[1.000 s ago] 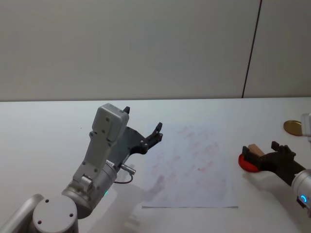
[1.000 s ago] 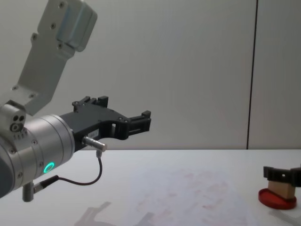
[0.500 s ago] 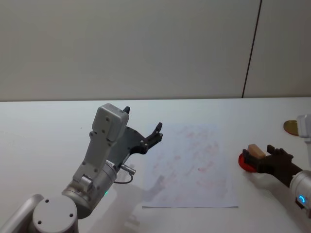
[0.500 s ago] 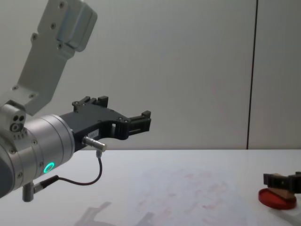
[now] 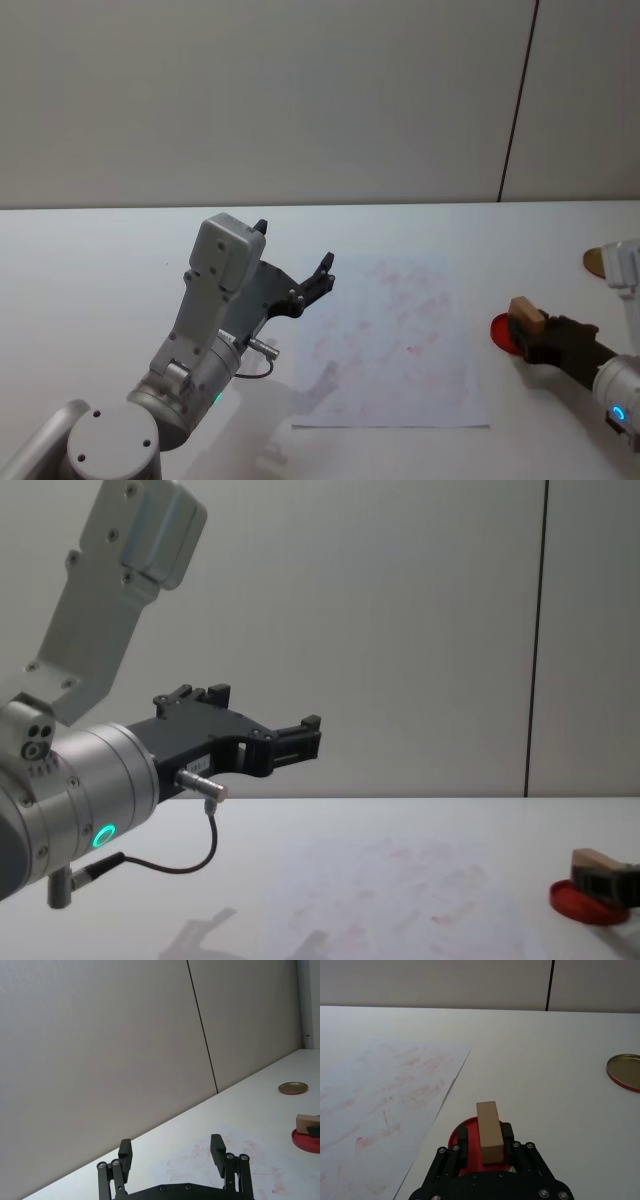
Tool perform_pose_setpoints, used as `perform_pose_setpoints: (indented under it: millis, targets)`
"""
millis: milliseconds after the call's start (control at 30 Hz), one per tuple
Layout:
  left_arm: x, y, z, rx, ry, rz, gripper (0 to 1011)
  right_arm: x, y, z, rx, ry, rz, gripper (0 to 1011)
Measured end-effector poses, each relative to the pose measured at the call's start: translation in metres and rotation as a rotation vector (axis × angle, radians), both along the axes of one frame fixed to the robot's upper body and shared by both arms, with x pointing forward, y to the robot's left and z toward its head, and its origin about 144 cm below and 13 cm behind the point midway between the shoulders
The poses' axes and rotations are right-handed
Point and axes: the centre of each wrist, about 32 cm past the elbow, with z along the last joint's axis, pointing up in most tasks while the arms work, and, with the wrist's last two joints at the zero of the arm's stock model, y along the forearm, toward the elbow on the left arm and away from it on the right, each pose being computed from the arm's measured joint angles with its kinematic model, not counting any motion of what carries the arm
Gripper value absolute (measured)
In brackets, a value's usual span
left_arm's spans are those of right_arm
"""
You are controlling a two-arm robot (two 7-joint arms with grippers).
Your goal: Use the one hand to pick up the stamp and affix it onto the A4 paper.
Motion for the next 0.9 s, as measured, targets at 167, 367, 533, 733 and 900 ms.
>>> perform_pose_setpoints:
  millis: [167, 367, 533, 733, 900]
  targets:
    - [0.000, 0.000, 0.000, 0.000, 0.000, 0.000, 993, 0.001, 0.000, -0.001, -0.003, 0.004, 0.003, 287]
    - [0.000, 0.000, 0.000, 0.000, 0.000, 0.000, 993, 0.002, 0.000, -0.001, -0.008, -0.009, 0.008, 219]
    - [0.000, 0.000, 0.000, 0.000, 0.000, 0.000, 993, 0.002, 0.001, 0.002, -0.011, -0.040, 0.015, 220]
    - [0.000, 0.000, 0.000, 0.000, 0.000, 0.000, 993, 0.001, 0.005, 0.012, -0.010, -0.108, 0.047, 220]
    - [0.000, 0.000, 0.000, 0.000, 0.000, 0.000, 993, 0.000, 0.010, 0.020, -0.004, -0.148, 0.089, 220]
